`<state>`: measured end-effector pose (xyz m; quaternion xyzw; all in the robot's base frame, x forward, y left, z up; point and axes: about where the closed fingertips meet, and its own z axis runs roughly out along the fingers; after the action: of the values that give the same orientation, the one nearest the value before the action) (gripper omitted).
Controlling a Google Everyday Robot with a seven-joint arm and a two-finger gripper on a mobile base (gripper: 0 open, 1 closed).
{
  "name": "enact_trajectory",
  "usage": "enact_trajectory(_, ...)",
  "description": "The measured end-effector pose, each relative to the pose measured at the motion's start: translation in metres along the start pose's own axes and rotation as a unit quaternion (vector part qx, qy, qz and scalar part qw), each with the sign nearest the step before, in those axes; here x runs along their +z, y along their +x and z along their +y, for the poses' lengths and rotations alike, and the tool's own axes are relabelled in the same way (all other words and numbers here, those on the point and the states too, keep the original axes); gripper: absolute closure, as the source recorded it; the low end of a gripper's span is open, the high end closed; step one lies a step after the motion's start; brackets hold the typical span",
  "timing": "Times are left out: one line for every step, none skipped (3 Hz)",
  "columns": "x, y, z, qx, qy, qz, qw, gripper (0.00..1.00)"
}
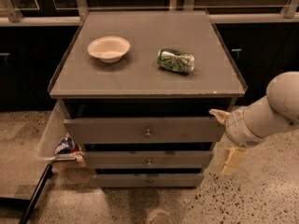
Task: Open top drawer
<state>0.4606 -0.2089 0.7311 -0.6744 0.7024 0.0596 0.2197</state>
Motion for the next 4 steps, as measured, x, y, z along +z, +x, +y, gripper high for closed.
enact_trajectory(0.017,-0.008,-0.011,-0.057,0.042,-0.014,0.9974,0.00)
enact_trajectory(0.017,-0.008,-0.011,-0.057,0.042,-0.014,0.9974,0.00)
enact_trajectory(0.030,-0.009,-0.022,-0.067,0.055,-0.015,0.9961,0.00)
enact_trajectory(0.055,-0.009,-0.042,-0.078,0.061,-0.018,0.9949,0.00)
